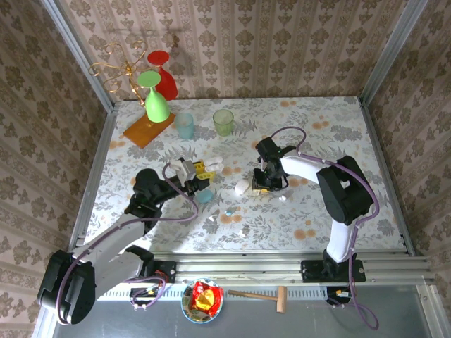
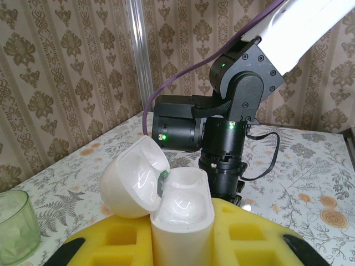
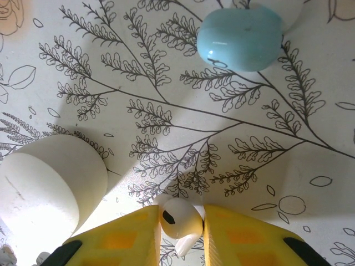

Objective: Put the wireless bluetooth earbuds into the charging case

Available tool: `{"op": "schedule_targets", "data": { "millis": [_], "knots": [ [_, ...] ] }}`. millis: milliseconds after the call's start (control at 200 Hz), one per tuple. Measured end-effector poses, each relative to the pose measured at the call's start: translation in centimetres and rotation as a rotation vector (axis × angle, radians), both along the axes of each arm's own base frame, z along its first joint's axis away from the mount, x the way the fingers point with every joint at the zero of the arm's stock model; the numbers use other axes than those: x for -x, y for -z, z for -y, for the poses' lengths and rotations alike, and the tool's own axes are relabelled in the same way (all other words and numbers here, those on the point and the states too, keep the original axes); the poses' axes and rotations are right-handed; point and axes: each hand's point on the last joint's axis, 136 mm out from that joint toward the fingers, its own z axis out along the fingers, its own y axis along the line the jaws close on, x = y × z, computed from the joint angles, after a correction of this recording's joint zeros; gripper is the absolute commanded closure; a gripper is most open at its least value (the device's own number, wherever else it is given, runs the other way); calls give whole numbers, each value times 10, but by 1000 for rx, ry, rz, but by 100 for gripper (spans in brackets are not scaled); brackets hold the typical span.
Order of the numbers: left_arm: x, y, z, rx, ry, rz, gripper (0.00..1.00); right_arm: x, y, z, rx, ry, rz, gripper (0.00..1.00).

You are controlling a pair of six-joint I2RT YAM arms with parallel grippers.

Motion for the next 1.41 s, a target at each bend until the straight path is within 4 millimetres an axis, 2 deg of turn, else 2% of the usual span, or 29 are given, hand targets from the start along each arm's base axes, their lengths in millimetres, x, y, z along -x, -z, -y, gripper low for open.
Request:
{"op": "schedule_targets", "data": {
  "millis": [175,310,565,710,995,1265,1405],
  "knots": [
    [0,0,0,0,0,0,100,-1,-5,3,7,3,23,75],
    [-2,1,1,0,-3,-1,100,0,-21,8,4,1,84,75],
    [-10,16,8,-16,-2,-31,100,-12,-75,8,-32,-24,298,76],
    [-13,23,13,-17,6,-53,100,-9,-104,8,-31,-62,424,76],
    [-23,30,25,-12,10,-106,100,1,-195,-8,-103,-152,742,76],
    [-33,35,34,0,13,-161,100,12,-223,-27,-128,-246,828,76],
    [-36,29,39,15,22,-166,100,13,-243,-40,-159,-278,882,76]
  ]
}}
